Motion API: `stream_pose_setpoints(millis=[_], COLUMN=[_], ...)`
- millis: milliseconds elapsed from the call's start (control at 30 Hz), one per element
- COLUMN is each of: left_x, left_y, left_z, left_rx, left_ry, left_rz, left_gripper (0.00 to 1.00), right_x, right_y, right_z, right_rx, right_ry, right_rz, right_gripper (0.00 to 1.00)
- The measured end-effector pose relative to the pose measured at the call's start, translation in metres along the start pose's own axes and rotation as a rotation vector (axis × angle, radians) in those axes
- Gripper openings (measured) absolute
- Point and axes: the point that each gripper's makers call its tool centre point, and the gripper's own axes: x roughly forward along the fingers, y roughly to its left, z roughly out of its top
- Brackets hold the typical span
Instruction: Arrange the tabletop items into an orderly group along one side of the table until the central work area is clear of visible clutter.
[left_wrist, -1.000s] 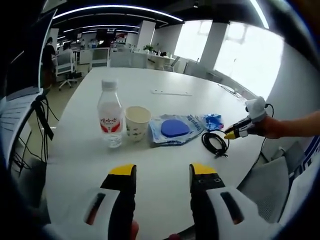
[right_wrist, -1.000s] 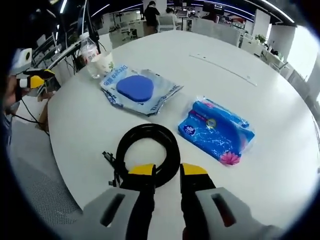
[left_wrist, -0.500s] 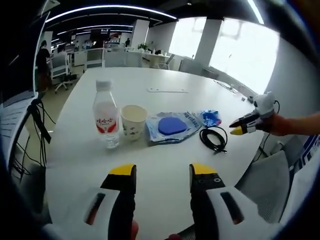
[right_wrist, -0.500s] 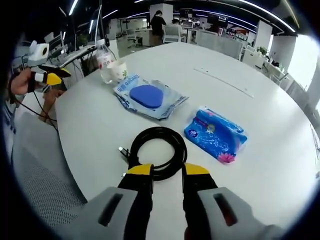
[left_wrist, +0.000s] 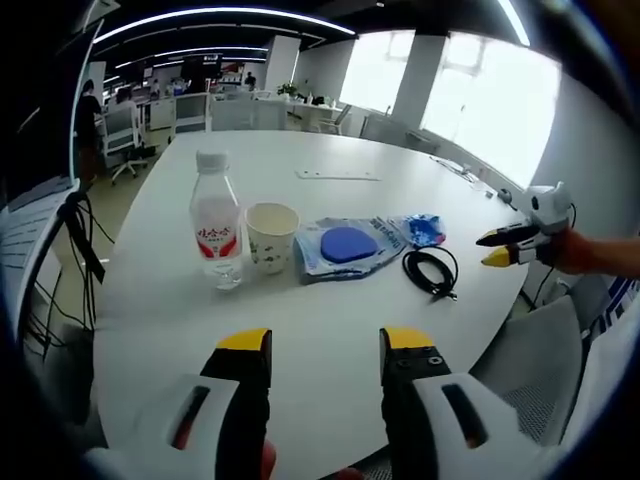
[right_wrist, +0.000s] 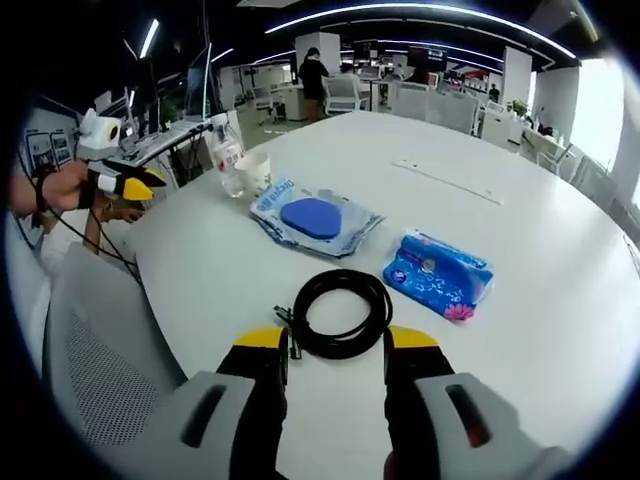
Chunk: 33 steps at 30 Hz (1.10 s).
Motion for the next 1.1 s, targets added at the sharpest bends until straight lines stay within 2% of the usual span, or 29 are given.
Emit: stream_pose_setpoints(millis=[133, 433, 533, 900, 1100], left_x=[0.000, -0.006, -0.010, -0.012, -0.010], left_y=[-0.005, -0.015, -0.017, -0.020, -0.018], left_z=[-0.002, -0.002, 0.000, -0.011, -0.008], left_rx=[0.020, 0.020, 0.004, 0.010, 0.015], left_ry=[0.004, -0.020, -0.047, -0.019, -0.022], left_rz=[-0.008, -0.027, -0.031, -0.030, -0.028], left_gripper=[0.43, 0.45, 0.44, 0.45, 0.45], right_x=[-0.009, -0.027, -0.031, -0.031, -0.029], right_y=[0.008, 0.015, 0.017, 0.022, 0.021], right_z=[-0.001, -0.011, -0.011, -0.021, -0.023], right_rx=[0.070, 0.120, 0.143, 0.155, 0.153], right_ry=[-0.042, -0.070, -0.087, -0.074, -0.053], right_rz=[0.013, 0.000, 0.005, 0.013, 0.020], right_gripper=[0.45, 0.50, 0.52, 0.56, 0.56])
